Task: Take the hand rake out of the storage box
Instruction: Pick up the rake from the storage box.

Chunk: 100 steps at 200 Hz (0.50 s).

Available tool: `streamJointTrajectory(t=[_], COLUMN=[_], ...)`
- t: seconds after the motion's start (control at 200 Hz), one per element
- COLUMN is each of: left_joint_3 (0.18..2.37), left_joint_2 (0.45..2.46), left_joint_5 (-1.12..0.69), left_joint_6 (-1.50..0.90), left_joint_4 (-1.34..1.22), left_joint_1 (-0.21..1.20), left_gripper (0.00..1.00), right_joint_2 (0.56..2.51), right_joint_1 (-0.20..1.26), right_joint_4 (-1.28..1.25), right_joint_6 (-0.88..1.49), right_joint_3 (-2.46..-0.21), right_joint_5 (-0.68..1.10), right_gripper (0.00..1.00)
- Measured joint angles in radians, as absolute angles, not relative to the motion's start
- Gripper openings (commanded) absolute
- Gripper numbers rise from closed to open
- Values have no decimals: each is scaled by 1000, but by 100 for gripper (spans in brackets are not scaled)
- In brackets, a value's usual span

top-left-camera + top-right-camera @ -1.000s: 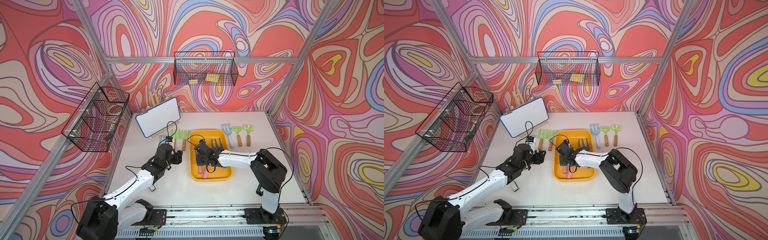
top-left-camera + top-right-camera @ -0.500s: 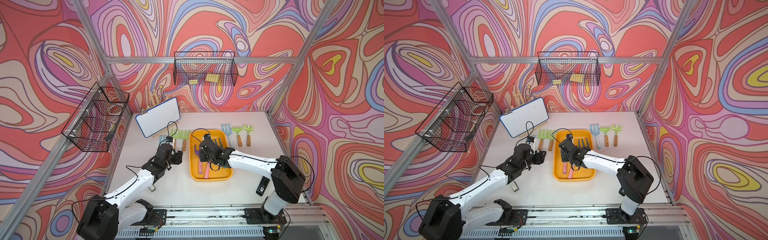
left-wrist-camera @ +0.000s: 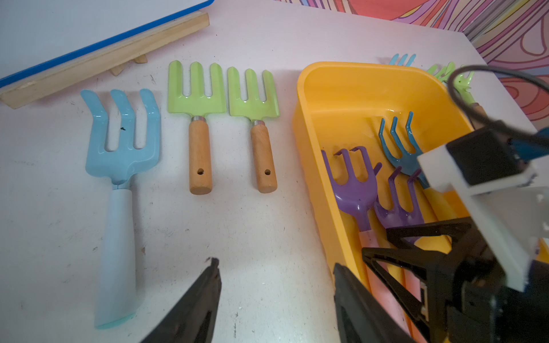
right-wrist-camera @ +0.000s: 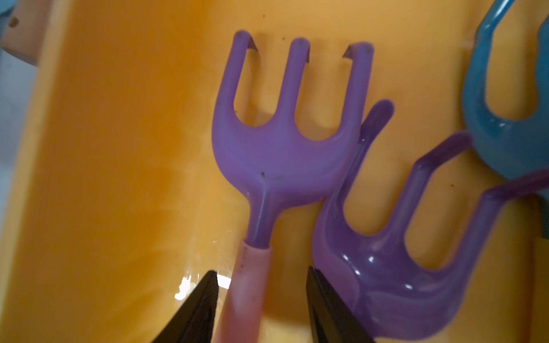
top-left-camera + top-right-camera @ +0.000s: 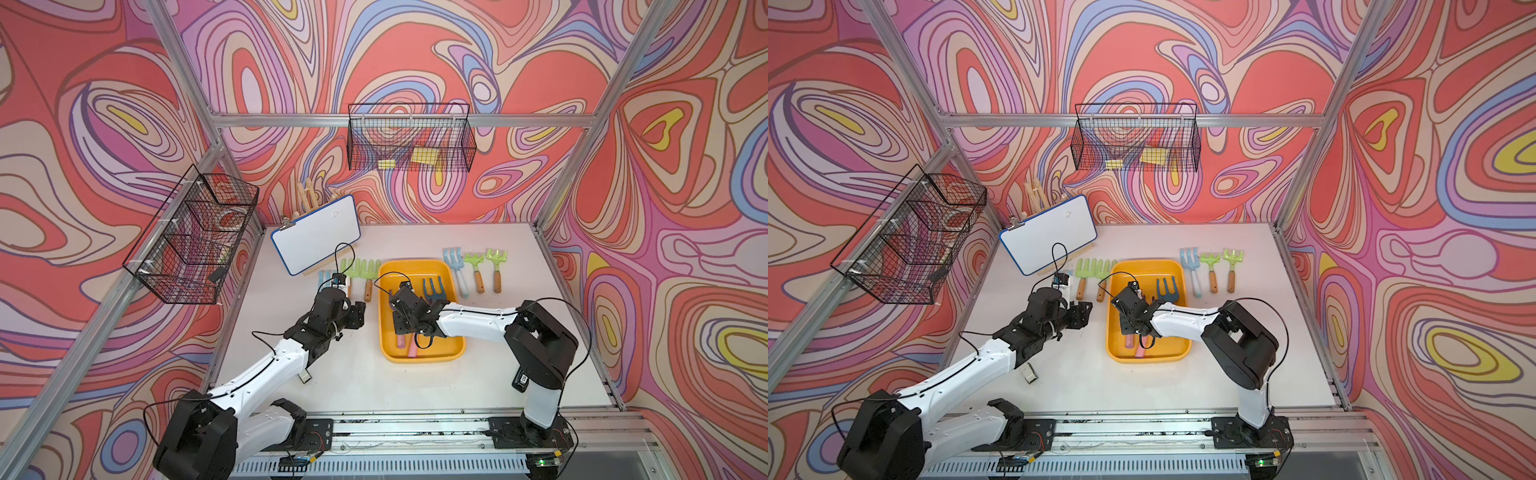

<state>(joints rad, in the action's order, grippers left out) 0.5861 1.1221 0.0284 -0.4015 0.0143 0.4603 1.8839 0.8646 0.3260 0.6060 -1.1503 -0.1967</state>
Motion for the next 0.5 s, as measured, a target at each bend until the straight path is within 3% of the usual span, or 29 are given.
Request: streamJointTrajectory(t=[0.501], left_joint_3=[586], left_joint_2=[1122], left_joint_5=[28], left_joint_6=[-402], left_joint_4=[14], left_joint_1=[458], left_gripper=[65], right_joint_2=[1956], right_joint_1=[865], right_joint_4=[302], right_joint_6=[609], right_joint_3=[-1218], right_joint_5=[-178], right_gripper=[48])
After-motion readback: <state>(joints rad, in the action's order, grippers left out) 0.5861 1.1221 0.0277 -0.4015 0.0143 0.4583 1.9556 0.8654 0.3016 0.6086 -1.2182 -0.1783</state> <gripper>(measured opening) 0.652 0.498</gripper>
